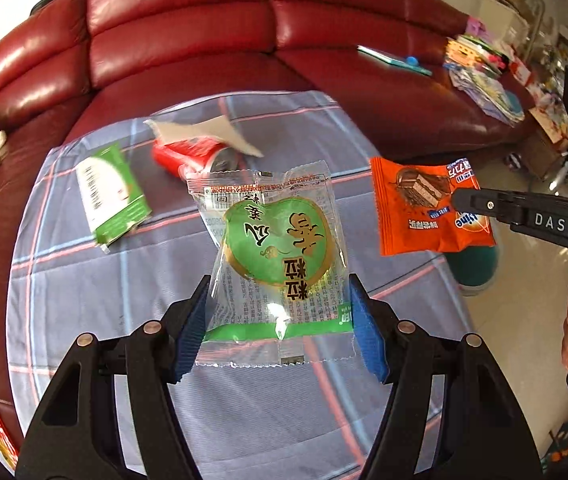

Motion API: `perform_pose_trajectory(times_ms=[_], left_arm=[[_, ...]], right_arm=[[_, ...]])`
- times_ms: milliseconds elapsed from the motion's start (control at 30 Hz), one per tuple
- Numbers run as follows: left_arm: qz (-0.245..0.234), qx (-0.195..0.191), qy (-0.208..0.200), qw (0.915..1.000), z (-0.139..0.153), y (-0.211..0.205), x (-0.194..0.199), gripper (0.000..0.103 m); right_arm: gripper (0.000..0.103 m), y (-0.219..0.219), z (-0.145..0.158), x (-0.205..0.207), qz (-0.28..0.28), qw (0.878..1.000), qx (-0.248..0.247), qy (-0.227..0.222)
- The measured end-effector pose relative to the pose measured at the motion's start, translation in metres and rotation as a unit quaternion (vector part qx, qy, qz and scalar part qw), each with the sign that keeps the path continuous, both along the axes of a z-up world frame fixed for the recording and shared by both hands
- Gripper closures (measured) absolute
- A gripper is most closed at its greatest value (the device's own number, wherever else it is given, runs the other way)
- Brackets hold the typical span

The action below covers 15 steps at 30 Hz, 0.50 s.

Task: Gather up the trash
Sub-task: 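Carry both packets over the teal bin and open both tools to drop them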

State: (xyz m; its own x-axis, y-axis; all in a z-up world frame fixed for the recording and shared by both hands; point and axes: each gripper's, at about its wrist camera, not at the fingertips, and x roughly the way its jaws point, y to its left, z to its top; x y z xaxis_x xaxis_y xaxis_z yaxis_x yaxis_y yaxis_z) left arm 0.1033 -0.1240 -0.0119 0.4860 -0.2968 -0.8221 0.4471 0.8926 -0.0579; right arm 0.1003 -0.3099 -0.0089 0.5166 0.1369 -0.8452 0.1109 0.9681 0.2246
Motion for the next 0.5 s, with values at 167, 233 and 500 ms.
perform_pose_trajectory(times_ms=[167, 233, 500], left_arm=[[-0.043, 0.008, -0.009, 0.9990, 0.008, -0.050, -0.005, 0.041], [-0.058, 0.012, -0.011, 0.9982, 0.009, -0.071, -0.008, 0.041], [-0.112, 0.015, -0.005, 0.9935, 0.005, -0.138, -0.015, 0.041]], right_arm=[[0.094, -0.052, 0.005, -0.017, -0.044, 0.999, 0.000, -0.007], [0.093, -0.071, 0.005, -0.024, -0.061, 0.998, 0.000, -0.009], [0.093, -0.134, 0.001, -0.049, -0.110, 0.994, -0.005, -0.007]])
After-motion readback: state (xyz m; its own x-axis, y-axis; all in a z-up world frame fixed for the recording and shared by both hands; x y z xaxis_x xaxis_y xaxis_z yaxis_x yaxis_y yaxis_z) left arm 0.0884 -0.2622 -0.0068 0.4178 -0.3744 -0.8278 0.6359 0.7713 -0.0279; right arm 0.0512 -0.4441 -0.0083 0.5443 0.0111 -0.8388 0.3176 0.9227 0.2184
